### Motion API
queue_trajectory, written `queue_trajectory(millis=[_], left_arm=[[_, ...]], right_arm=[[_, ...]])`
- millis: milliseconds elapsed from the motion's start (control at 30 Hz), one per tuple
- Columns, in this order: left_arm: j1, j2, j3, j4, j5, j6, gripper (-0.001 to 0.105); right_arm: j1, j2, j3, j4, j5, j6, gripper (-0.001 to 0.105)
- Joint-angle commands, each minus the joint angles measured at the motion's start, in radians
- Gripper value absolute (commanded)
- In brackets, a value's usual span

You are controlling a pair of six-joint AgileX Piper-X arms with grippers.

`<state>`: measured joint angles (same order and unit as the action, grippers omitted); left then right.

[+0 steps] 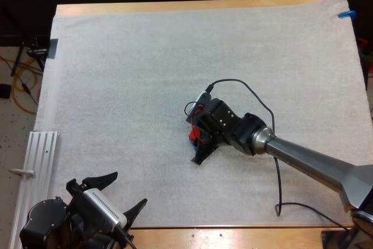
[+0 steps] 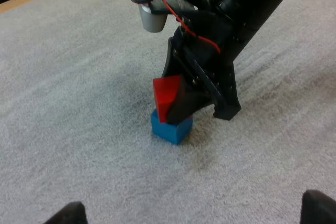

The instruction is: Stack red cube on blue cube

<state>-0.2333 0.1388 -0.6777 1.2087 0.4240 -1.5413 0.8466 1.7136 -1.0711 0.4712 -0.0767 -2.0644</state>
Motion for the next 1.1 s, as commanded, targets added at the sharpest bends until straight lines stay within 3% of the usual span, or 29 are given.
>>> queue_trajectory(millis=[0,300,600,733,900,1067], left_arm=[[-0.004,0.002,-0.007,0.0,-0.009,0.006,0.076],[-0.004,0.002,-0.007,0.0,-0.009,0.006,0.076],[-0.004,0.002,-0.007,0.0,-0.009,0.006,0.076],[-0.004,0.002,-0.007,-0.002,0.045,0.004,0.076],[-0.004,0.002,-0.007,-0.019,0.064,0.021,0.076],[0.004,0.039,-0.007,-0.158,-0.081,-0.058,0.076]], right_arm=[[-0.005,-0.007,-0.008,-0.017,-0.011,-0.006,0.05],[-0.005,-0.018,-0.008,-0.011,-0.011,-0.004,0.052],[-0.005,-0.186,-0.008,0.069,-0.009,0.003,0.052],[-0.005,-0.288,-0.008,0.144,-0.009,0.072,0.052],[-0.02,-0.375,-0.008,0.158,-0.003,0.041,0.052],[-0.149,-0.382,-0.008,0.091,-0.018,0.176,0.052]])
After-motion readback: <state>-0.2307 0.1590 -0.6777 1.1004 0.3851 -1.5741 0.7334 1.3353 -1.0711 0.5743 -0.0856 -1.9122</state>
